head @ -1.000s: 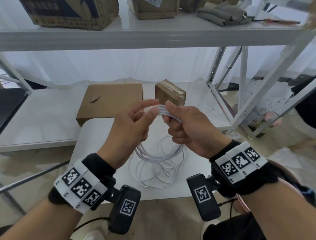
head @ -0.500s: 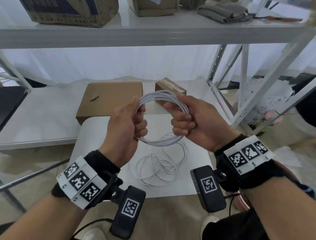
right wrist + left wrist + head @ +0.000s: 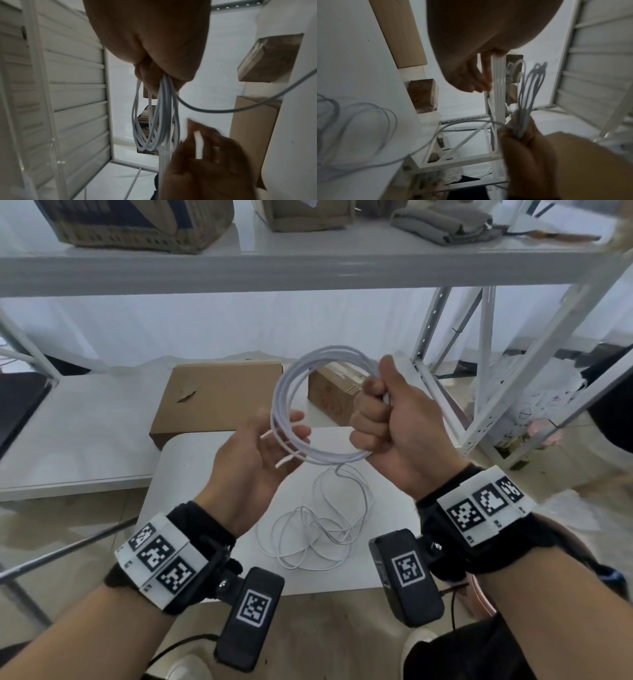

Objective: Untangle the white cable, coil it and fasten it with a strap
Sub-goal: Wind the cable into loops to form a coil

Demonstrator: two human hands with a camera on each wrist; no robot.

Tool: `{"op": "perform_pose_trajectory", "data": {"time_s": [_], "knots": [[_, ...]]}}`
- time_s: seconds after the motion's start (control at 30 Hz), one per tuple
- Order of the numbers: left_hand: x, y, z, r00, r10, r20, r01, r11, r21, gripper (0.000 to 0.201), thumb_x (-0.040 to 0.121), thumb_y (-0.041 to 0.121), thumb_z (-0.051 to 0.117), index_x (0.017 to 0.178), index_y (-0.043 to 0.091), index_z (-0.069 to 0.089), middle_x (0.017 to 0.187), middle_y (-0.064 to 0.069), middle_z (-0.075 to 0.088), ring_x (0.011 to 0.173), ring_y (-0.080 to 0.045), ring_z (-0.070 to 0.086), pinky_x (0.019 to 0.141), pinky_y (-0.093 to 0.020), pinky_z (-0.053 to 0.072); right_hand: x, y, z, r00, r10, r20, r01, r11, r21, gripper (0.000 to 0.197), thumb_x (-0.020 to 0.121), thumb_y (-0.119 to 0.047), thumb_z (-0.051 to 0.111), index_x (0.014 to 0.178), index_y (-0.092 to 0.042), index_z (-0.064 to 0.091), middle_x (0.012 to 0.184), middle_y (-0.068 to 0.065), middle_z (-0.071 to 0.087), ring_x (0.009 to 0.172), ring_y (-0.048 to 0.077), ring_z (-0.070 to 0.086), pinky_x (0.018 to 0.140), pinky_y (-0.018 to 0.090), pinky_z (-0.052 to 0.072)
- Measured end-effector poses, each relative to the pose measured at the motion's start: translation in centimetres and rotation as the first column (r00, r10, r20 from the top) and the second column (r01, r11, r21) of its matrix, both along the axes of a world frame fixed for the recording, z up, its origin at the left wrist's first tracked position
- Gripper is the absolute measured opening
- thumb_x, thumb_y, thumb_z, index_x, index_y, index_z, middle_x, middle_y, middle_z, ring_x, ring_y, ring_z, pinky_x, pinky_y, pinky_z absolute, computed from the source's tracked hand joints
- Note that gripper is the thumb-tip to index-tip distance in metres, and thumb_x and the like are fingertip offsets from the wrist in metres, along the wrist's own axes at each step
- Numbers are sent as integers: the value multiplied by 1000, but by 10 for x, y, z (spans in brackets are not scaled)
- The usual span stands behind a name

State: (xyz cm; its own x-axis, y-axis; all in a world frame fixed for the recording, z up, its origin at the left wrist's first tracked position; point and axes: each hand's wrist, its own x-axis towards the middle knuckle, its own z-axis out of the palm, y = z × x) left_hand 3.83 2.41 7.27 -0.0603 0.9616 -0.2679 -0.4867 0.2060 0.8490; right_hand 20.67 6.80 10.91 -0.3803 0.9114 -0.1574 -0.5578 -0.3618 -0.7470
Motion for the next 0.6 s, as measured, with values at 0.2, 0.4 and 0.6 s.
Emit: {"op": "perform_pose_trajectory", "data": {"time_s": [0.2,0.4,0.6], "knots": [[15,-9,-46,389,-240,-890,418,906,-62,51,92,13,63,126,49,50,113,4,59,85,-9,68,79,-24,55,-2,2,1,967,-27,-254,9,997,-73,46,104,-49,34,69,-21,40,47,-10,16,38,5,9,30,17,17],[43,-8,-58,637,-410,-652,380,904,-197,33,98,42,59,129,32,58,94,-5,71,70,-11,70,71,-27,60,-5,3,3,889,-47,-455,-15,991,-130,54,105,-46,35,61,-17,47,53,-9,11,44,6,7,32,17,15],[37,6,-42,955,-283,84,294,887,-356,23,96,7,42,98,0,65,110,-28,71,87,-30,74,71,-28,62,4,9,2,803,-14,-595,-90,986,-143,50,102,-40,42,61,-12,51,52,-9,16,41,6,11,30,20,20]]}}
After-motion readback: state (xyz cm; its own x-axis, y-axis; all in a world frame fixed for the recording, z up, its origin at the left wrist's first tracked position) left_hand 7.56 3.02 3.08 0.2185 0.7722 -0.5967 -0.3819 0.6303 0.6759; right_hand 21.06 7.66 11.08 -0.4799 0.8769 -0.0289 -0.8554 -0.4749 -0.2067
